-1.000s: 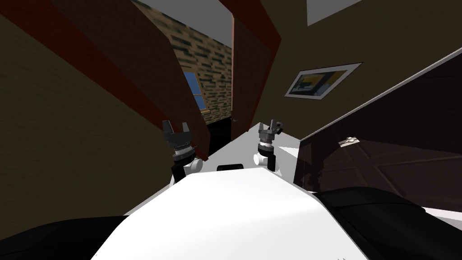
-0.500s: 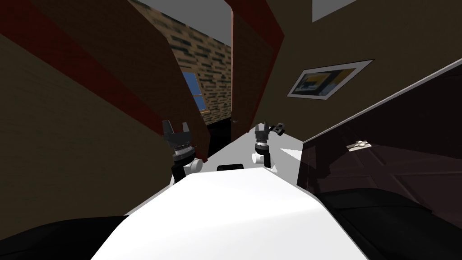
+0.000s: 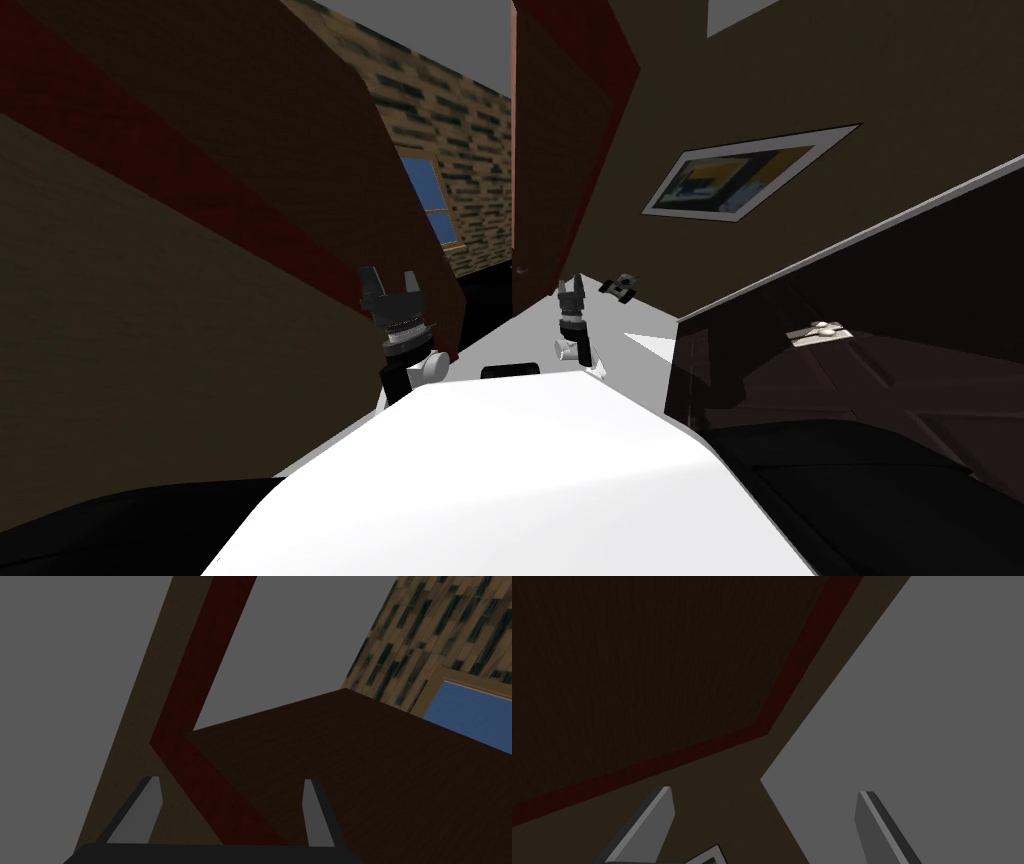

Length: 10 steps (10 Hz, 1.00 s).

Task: Push the door open

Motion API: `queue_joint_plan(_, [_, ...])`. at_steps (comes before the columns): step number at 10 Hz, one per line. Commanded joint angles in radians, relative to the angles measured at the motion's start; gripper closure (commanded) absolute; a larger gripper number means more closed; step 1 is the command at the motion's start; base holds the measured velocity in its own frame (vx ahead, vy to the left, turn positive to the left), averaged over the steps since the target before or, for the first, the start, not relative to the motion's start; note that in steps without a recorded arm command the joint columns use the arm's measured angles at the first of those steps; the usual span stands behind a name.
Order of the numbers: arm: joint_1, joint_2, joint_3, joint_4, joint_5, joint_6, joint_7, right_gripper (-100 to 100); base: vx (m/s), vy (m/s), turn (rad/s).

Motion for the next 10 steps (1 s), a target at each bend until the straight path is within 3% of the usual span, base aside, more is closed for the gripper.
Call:
queue_joint_plan(1, [-0.018,-0.005,0.006,0.05,0.011,-0.008,-0.008,-100,0.082,-0.056,0.049])
queue_joint_plan(7, [-0.093,-0.021,0.02,0.226,0.047,-0.04,-0.038,-100,0.081,-0.055,0.043])
queue_joint_plan(8, [-0.093,-0.021,0.02,0.242,0.047,-0.04,-0.038,-100,0.056,-0.044,0.026])
queue_joint_plan(10, [-0.125,-0.027,0.027,0.318,0.063,-0.054,-0.05,-100,0.061,-0.046,0.042])
